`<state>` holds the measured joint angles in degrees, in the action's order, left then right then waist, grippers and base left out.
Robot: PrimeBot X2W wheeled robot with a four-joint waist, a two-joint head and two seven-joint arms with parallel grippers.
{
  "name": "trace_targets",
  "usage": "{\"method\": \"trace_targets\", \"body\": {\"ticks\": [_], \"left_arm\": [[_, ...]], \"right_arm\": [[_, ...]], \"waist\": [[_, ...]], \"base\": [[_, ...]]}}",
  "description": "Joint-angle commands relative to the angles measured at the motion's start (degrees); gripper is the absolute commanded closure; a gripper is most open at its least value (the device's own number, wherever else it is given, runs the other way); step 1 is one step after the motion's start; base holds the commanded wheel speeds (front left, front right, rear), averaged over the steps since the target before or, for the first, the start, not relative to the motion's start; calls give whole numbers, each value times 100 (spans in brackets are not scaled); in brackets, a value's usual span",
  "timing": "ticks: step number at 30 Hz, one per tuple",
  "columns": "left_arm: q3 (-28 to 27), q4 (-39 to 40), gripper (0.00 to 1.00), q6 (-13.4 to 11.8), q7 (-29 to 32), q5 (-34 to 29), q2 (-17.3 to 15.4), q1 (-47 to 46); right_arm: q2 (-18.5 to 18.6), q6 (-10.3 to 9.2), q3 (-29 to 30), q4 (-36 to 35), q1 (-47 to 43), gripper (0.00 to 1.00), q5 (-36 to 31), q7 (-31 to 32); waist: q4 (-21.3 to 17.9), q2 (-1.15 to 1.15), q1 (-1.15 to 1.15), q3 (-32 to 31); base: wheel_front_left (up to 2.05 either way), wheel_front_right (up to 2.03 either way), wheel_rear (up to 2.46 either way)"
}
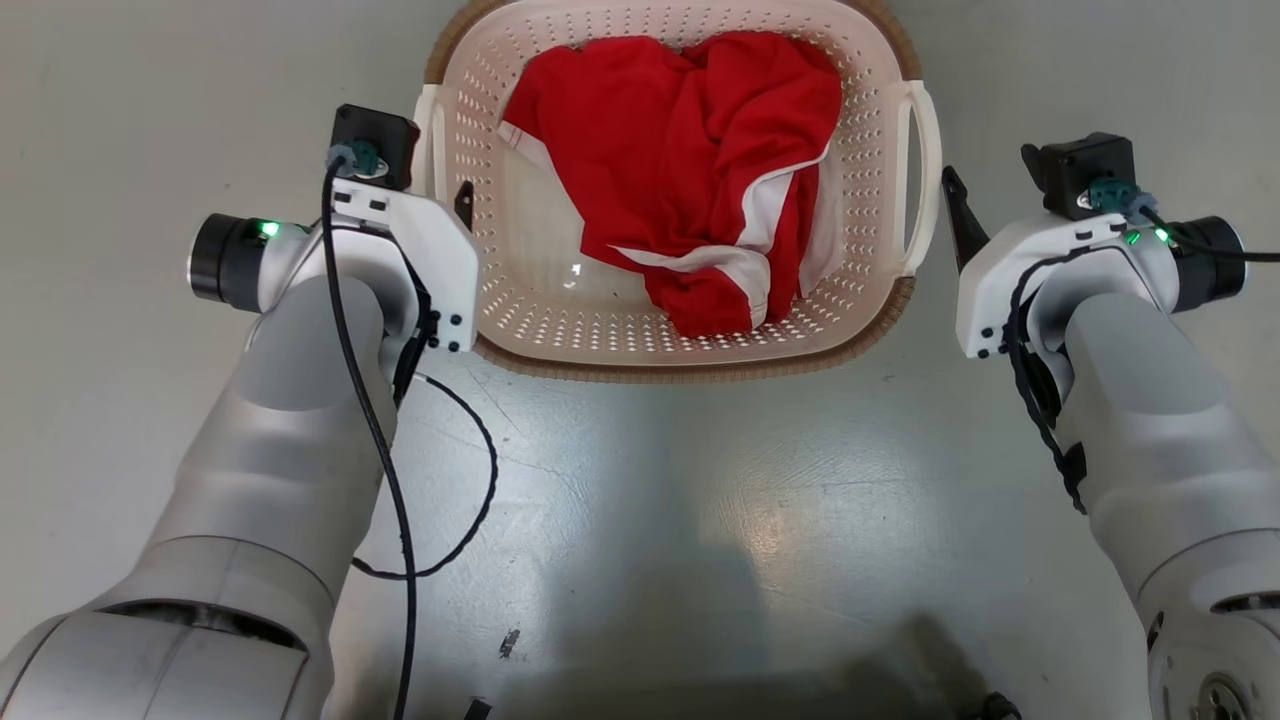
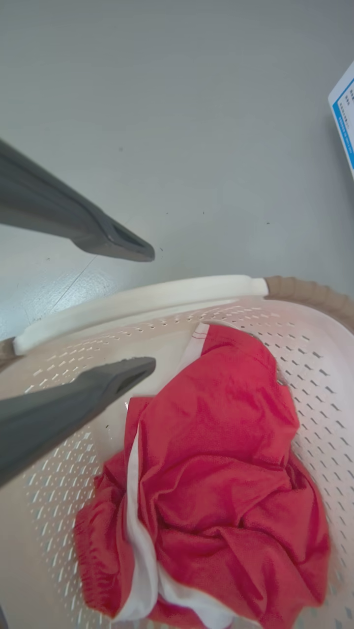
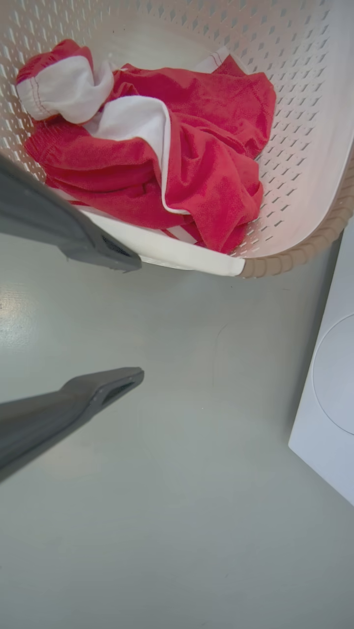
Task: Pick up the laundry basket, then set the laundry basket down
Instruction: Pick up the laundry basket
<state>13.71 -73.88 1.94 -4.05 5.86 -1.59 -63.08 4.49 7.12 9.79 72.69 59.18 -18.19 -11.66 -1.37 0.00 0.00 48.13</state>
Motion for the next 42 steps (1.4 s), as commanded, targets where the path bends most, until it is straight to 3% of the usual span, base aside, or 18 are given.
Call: {"method": "trace_targets", "body": {"ticks": [1,29,42], "left_arm": [[-51,43,0,-61,-1,-17,-184,-45],[21,-4,0,-147,77,333,-234,100],[-41,-6,0,-130,-113,587,-216,408]], "right_arm": [[-148,36,-35,-25,-9,0,-31,-76],[-161,36,-928,114,4,0,935,-288],[-161,36,-1118,38,-246,0,1122,-324]], "waist": [[-16,0,0,29],[-91,0,0,-112],[-166,0,0,-777]], "base": [[0,0,0],[0,0,0],[0,0,0]]}}
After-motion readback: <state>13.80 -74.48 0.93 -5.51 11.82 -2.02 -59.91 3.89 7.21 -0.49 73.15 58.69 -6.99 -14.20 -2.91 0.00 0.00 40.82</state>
